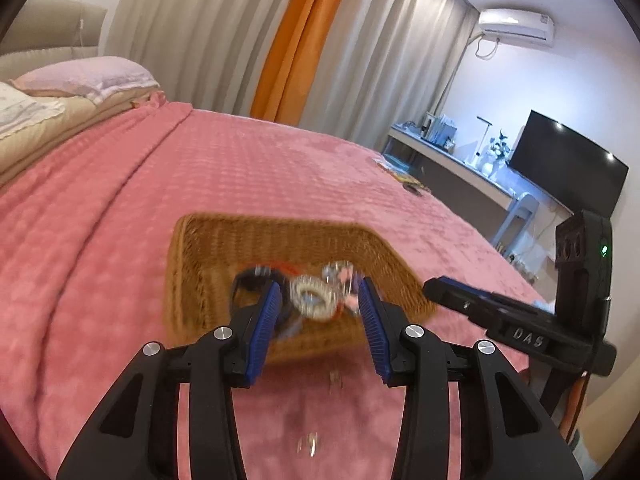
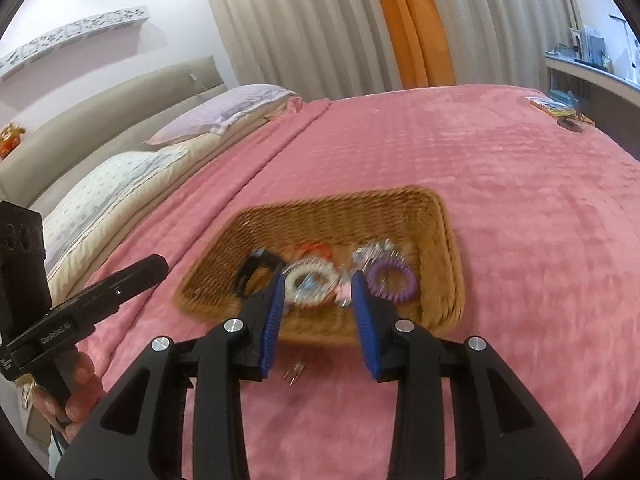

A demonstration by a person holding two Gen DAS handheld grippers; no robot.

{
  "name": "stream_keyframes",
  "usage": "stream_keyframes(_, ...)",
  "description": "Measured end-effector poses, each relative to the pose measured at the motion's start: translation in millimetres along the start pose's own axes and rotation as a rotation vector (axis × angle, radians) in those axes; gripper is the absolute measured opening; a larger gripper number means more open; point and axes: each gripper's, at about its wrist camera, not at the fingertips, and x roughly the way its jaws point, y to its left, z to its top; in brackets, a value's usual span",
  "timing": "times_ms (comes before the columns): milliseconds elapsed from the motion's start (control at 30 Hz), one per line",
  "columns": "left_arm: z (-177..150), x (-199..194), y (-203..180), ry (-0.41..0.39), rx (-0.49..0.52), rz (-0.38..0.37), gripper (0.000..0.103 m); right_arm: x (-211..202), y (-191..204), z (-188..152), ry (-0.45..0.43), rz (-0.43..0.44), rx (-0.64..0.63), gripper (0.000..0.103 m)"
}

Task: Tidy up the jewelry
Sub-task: 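Grasp the small gold ring charm with the left tool while the right tool grasps the gold clasp charm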

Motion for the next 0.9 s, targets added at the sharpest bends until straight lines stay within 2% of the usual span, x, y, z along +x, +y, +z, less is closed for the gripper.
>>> stream_keyframes(200, -40.1, -17.5, 4.5, 0.074, 0.010, 0.034, 0.040, 2.8, 16.5, -27.7, 0.081, -0.004, -0.030, 0.031)
stream_keyframes(333, -64.0, -10.3, 12.6, 0.168, 0.019, 0.009, 0.040, 20.0, 20.6, -37.4, 0.149, -0.003, -0.016, 0.031)
stream_keyframes(400, -75.2, -3.6, 9.8, 0.205, 0.073, 0.001, 0.040, 31.3, 21.8, -42.9, 0.183, -0.007, -0.019, 0.031)
stream_keyframes(467, -88.6, 12.2, 10.7, 0.290, 0.109, -0.003, 0.040, 43.0, 22.0, -48.1, 0.214, -0.013, -0.027, 0.031)
stream_keyframes(633, -93.6, 29.5, 12.4, 0.344, 0.124, 0.010, 0.040, 65.5, 21.1, -59.6, 0.263, -0.024, -0.031, 0.031)
stream_keyframes(800, -97.2, 45.4, 0.6, 0.393, 0.193, 0.048, 0.039, 72.1, 19.0, -63.3, 0.270, -0.035, -0.030, 0.031)
stream_keyframes(867, -95.9, 46.9, -4.8, 0.386, 0.219, 0.049, 0.029, 73.9, 20.1, -62.7, 0.272, -0.037, -0.035, 0.031)
stream_keyframes(900, -95.7, 47.7, -5.5, 0.386, 0.225, 0.048, 0.020, 75.5, 20.7, -62.1, 0.273, -0.042, -0.039, 0.031)
